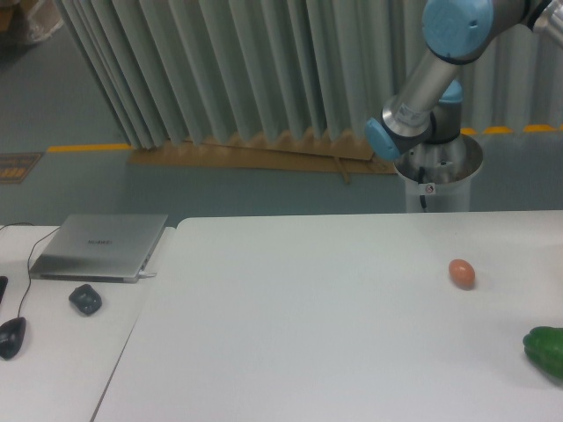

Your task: Place the red pepper on the table

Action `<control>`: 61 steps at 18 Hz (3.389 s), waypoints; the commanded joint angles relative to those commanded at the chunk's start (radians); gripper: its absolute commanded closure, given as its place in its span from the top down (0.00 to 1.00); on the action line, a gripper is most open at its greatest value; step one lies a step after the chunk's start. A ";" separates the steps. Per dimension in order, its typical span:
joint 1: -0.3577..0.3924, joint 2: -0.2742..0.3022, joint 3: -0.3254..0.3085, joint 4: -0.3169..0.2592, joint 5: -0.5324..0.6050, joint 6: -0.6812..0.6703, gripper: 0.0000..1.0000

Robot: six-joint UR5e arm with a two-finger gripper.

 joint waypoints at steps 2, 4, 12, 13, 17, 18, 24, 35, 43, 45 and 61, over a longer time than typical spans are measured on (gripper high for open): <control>0.000 0.006 0.005 -0.023 0.000 -0.018 0.38; -0.002 0.012 0.011 -0.052 -0.002 -0.031 0.37; -0.018 0.052 0.006 -0.121 -0.002 -0.103 0.26; -0.018 0.055 0.006 -0.126 -0.002 -0.106 0.26; -0.021 0.116 0.037 -0.248 -0.015 -0.172 0.26; -0.034 0.126 0.040 -0.274 -0.018 -0.175 0.26; -0.103 0.184 0.041 -0.367 -0.061 -0.319 0.26; -0.365 0.161 0.018 -0.313 -0.071 -0.728 0.26; -0.469 0.118 0.002 -0.246 -0.029 -0.940 0.26; -0.483 0.101 0.000 -0.227 -0.020 -0.968 0.26; -0.489 0.112 -0.032 -0.196 0.009 -0.977 0.91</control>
